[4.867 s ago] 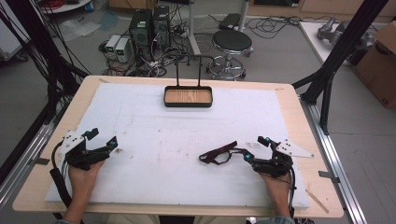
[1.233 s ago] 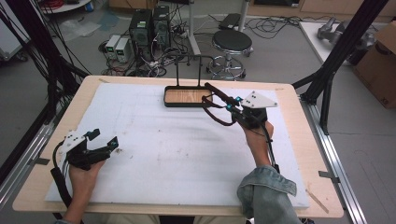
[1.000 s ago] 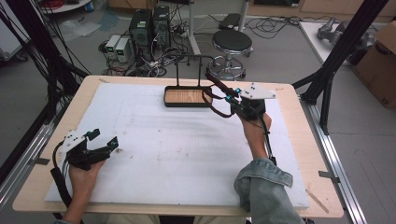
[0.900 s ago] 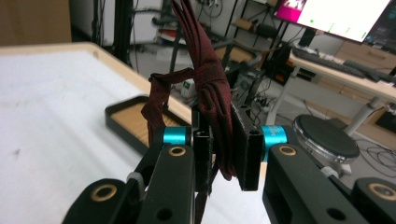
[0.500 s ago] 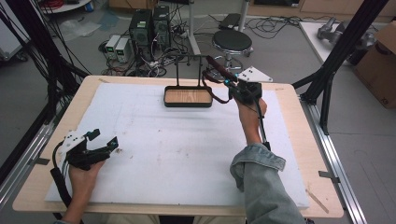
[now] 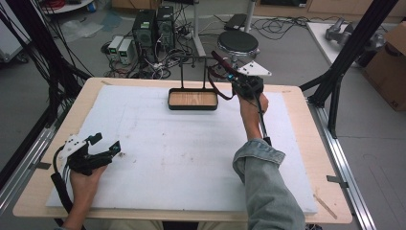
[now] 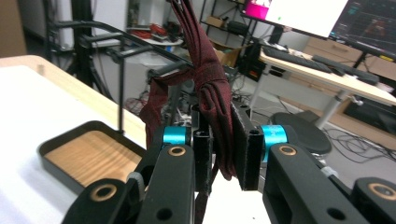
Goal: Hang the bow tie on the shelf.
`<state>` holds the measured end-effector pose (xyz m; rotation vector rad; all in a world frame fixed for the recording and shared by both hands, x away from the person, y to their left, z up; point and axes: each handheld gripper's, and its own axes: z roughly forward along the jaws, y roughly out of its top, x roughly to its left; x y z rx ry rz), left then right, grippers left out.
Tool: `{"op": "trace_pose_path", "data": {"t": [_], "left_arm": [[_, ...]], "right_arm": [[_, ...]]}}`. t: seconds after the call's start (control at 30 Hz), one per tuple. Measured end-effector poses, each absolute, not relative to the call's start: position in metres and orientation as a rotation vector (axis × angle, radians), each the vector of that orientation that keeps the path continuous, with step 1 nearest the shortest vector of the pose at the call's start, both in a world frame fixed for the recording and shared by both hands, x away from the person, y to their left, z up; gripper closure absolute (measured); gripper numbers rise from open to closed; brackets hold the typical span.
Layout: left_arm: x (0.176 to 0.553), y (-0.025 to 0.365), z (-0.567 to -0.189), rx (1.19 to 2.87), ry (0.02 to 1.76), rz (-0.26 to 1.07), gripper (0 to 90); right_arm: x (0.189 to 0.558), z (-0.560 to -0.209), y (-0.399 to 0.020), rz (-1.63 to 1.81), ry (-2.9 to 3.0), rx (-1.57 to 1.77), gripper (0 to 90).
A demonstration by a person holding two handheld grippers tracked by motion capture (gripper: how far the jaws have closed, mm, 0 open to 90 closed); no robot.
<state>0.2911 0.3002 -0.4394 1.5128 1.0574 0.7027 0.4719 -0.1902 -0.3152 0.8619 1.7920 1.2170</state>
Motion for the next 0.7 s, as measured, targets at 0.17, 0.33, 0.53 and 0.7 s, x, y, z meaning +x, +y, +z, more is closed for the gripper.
{"op": "trace_pose_path", "data": {"t": [0.17, 0.33, 0.53, 0.7], "left_arm": [[0.291, 0.300, -0.439, 1.515, 1.055, 0.700, 16.5], [0.291, 0.300, -0.440, 1.517, 1.057, 0.700, 16.5], [0.291, 0.300, -0.440, 1.518, 1.055, 0.700, 16.5], [0.291, 0.300, -0.440, 1.516, 1.057, 0.700, 16.5]], "right_arm": [[0.481, -0.319, -0.193, 1.197, 1.790, 0.890, 79.8], [0.488, -0.323, -0.194, 1.180, 1.796, 0.919, 79.4], [0.494, -0.331, -0.194, 1.144, 1.809, 0.943, 79.3], [0.498, -0.337, -0.195, 1.114, 1.831, 0.968, 78.9]]}}
